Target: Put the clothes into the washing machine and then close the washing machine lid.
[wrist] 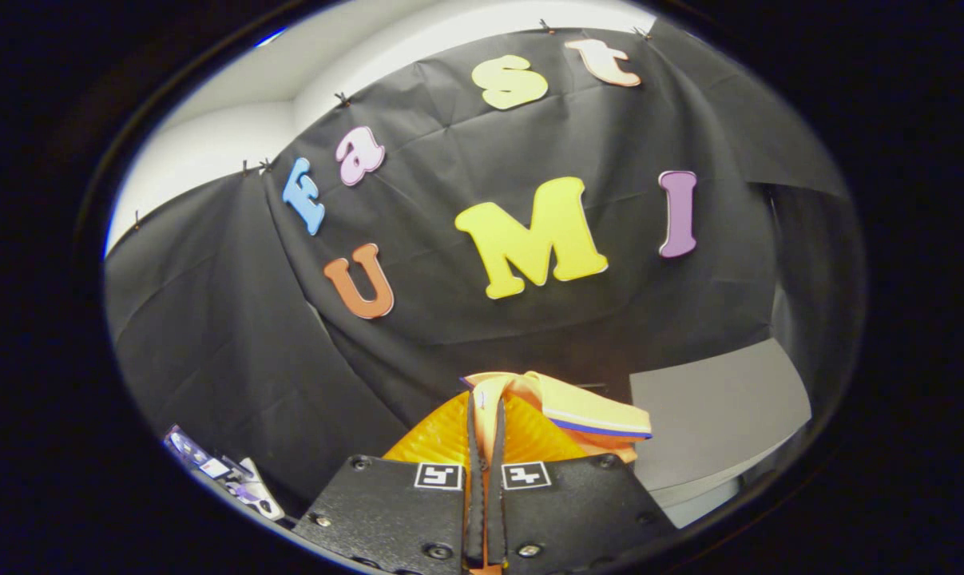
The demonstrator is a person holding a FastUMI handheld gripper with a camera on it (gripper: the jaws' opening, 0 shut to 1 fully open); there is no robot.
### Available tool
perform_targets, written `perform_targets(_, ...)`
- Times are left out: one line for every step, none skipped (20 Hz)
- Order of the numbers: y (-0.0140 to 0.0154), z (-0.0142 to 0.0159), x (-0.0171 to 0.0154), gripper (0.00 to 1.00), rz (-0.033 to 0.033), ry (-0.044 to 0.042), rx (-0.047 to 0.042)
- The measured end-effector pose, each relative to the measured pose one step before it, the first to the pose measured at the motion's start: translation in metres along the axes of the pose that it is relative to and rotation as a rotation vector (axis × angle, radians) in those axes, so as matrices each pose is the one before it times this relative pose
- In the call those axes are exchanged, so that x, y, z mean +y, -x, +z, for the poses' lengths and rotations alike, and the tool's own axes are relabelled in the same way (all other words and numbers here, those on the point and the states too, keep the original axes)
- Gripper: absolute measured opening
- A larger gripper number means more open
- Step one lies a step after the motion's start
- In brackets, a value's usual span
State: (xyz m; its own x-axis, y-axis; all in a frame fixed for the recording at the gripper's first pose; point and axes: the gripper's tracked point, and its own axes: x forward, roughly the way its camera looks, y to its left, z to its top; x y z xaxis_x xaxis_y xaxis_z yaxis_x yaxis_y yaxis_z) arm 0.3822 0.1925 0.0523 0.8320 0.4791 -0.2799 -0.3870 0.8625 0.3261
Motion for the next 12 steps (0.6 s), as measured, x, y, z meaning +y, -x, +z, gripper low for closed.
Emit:
perform_targets(-0.00726, -0.00378, 0.00583, 0.05, 0.00498, 0.00053, 0.00904)
perform_targets(-0.00777, -0.00372, 0.00506, 0.05, 0.00946, -0.00155, 0.01064)
perform_targets(-0.01034, -0.00505, 0.00375, 0.05, 0.00918, -0.00711, 0.01330)
perform_targets(-0.01019, -0.00452, 0.00349, 0.05, 0.01387, -0.00458, 0.01251)
perform_targets(-0.01057, -0.00516, 0.00067, 0.05, 0.00650, -0.00136, 0.01263)
perform_targets(-0.01228, -0.00459, -0.00057, 0.05, 0.00585, 0.00195, 0.01860)
perform_targets(-0.01066, -0.00938, 0.00091, 0.05, 0.01047, -0.00449, 0.02037)
perform_targets(-0.01291, -0.00636, -0.00033, 0.05, 0.01057, -0.00874, 0.02223)
perform_targets(-0.01252, -0.00644, -0.00253, 0.05, 0.00558, -0.00854, 0.02048)
perform_targets(-0.01260, -0.00632, -0.00375, 0.05, 0.00130, -0.00620, 0.02411)
perform_targets(-0.01289, -0.00726, -0.00291, 0.05, -0.00008, -0.00308, 0.02504)
perform_targets(-0.01314, -0.00556, -0.00386, 0.05, -0.00051, -0.00089, 0.02288)
